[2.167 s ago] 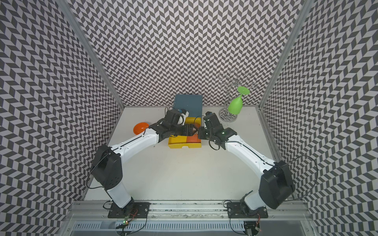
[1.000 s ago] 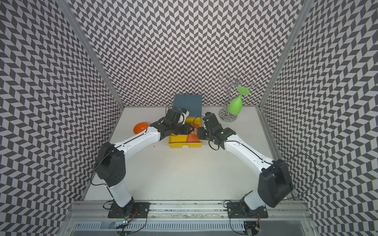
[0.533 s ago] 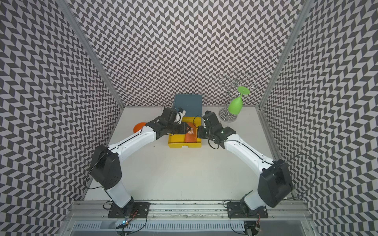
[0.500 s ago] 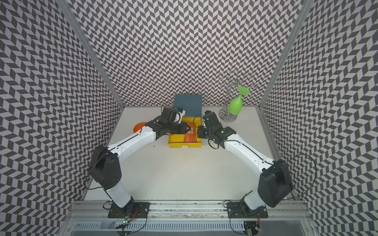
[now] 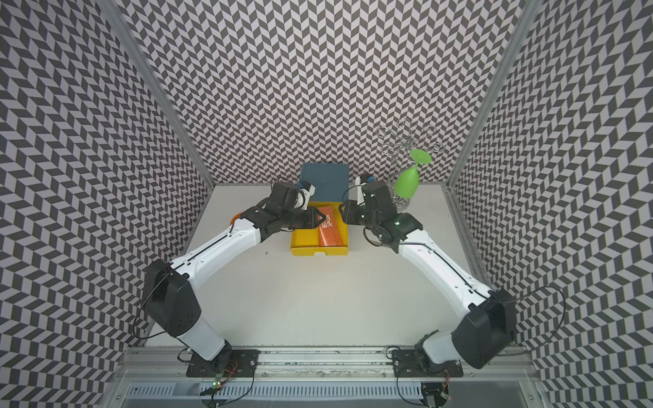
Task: Take the postcards out of the drawer
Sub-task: Pick up the postcard from the drawer.
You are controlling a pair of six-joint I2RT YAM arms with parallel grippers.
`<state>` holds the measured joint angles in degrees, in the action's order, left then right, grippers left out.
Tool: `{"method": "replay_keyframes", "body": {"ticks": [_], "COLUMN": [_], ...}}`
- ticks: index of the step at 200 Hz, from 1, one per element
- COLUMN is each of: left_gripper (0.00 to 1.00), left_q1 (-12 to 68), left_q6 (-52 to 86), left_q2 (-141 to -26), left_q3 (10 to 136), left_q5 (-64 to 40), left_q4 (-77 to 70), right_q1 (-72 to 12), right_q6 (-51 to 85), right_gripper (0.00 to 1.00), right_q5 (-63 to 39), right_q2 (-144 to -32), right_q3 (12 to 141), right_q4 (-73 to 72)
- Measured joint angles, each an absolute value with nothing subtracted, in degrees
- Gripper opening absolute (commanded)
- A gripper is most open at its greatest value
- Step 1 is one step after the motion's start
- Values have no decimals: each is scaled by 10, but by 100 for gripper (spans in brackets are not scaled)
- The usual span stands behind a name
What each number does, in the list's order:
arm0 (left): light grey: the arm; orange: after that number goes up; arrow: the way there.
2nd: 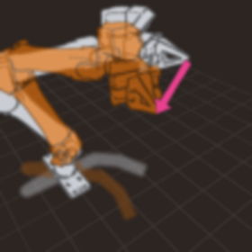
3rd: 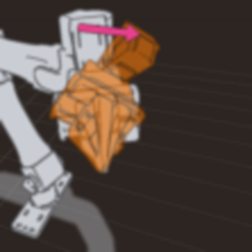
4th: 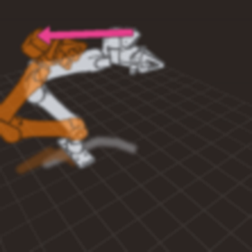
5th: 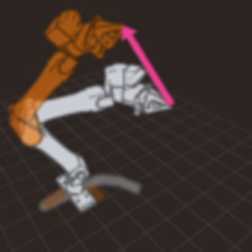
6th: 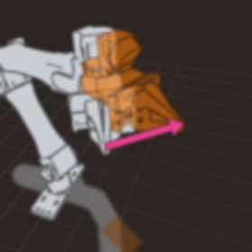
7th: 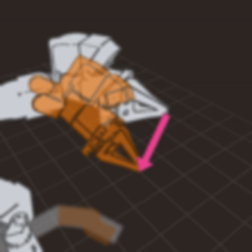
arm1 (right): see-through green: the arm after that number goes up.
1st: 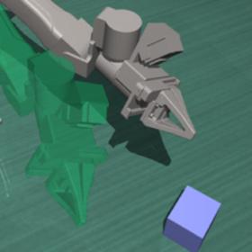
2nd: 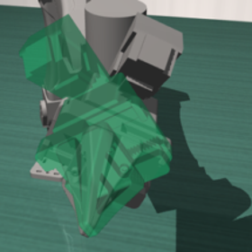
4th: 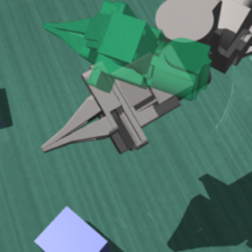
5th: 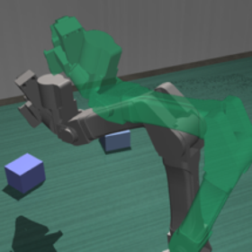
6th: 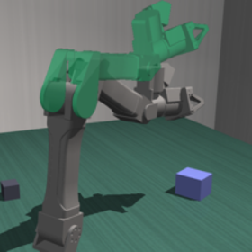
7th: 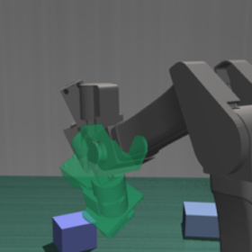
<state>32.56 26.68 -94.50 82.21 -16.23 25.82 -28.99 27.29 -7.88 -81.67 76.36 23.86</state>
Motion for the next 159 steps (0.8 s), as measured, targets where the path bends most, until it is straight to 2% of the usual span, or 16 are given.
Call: {"method": "replay_keyframes", "body": {"ticks": [85, 159], "left_gripper": [20, 20], "left_q1": [313, 309], "left_q6": [266, 264], "left_q2": [-898, -860], "left_q3": [826, 825], "left_q5": [-165, -225], "left_q4": [259, 240], "right_q1": [-265, -251], "right_q6": [207, 178], "right_gripper": [55, 61], "right_q5": [-216, -337], "right_q2": [-801, -803], "right_q3": [735, 700], "right_q4": [191, 153]}}
